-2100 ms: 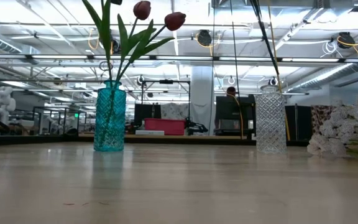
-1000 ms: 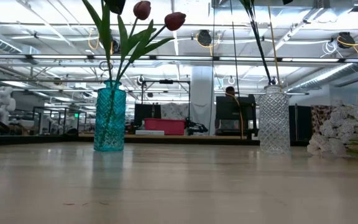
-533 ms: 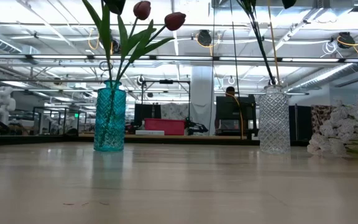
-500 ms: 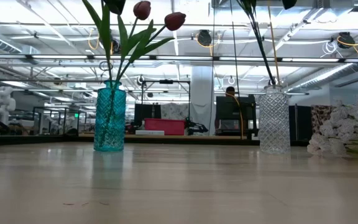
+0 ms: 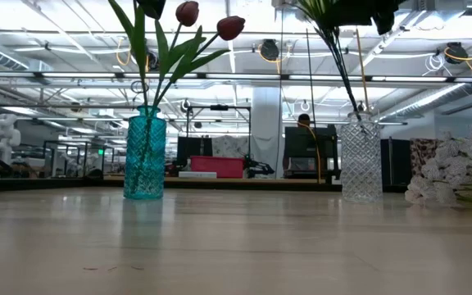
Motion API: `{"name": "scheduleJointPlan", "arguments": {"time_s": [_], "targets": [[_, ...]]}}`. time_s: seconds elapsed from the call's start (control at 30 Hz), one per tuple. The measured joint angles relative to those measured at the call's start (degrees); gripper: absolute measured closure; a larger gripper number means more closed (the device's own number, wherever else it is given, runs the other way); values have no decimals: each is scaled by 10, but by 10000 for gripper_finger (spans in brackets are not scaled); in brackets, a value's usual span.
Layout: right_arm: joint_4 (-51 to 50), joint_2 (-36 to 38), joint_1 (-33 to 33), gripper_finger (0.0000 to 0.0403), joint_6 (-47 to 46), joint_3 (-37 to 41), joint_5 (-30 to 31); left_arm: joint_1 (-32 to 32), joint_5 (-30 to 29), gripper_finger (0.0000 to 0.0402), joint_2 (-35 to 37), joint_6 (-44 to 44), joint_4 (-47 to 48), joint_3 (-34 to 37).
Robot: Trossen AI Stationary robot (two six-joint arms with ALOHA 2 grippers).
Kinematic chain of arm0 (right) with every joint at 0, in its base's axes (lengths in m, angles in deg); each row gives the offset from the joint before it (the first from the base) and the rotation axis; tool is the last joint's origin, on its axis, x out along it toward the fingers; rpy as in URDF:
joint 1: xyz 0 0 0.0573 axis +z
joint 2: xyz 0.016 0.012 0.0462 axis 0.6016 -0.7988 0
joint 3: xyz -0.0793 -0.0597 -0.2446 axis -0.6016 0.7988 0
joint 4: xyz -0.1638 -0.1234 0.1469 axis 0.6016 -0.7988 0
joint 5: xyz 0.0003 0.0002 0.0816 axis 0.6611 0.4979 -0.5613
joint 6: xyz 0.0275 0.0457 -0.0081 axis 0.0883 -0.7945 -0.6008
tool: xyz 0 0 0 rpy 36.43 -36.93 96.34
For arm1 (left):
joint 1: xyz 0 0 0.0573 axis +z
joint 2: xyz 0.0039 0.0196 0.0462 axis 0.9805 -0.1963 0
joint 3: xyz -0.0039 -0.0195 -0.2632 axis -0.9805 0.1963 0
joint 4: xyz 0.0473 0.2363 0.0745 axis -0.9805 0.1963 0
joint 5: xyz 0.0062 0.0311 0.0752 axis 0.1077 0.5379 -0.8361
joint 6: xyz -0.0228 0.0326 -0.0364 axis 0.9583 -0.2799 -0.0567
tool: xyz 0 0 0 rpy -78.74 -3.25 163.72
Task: Sort flowers into vase by color
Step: Put the left daisies into the transparent vase
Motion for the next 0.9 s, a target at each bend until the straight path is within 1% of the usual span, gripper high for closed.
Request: {"name": "scheduleJointPlan", "arguments": {"time_s": [0.17,0.43,0.9], "targets": [[3,0,0,394,-5,10,0,0,0,352,0,0,0,0],[65,0,-7,394,-5,52,-1,0,0,352,0,0,0,0],[99,0,-8,394,-10,89,-2,0,0,353,0,0,0,0]]}}
